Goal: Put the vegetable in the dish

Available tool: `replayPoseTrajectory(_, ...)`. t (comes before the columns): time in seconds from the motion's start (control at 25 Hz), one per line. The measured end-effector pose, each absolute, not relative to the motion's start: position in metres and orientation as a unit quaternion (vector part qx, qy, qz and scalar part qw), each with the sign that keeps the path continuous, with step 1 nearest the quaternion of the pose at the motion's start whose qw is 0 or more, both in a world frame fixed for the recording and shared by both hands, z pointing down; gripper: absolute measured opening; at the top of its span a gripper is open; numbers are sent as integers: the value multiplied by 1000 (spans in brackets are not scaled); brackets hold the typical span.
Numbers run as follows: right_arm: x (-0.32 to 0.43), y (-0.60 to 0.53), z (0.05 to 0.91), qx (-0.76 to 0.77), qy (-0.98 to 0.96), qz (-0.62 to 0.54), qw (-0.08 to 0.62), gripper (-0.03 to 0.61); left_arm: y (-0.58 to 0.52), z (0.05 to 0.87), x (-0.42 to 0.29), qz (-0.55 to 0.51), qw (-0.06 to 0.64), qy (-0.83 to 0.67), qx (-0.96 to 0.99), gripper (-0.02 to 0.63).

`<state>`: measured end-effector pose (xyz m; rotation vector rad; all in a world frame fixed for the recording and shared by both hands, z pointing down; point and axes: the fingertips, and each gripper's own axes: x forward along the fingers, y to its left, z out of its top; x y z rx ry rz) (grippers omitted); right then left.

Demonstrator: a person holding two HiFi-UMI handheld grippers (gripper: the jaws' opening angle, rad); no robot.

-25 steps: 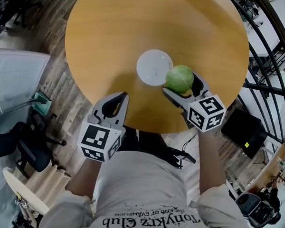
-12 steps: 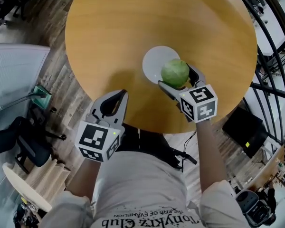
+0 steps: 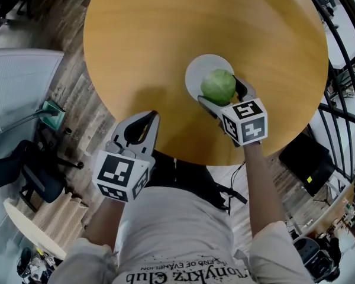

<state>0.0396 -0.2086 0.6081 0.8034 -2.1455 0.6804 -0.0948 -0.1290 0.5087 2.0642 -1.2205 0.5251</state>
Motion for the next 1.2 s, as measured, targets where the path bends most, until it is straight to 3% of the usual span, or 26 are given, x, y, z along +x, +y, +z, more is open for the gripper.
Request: replayPoseTrajectory(1.2, 24, -225, 642, 313, -817, 226, 429, 472, -132, 530, -110, 214, 348, -460, 789, 23)
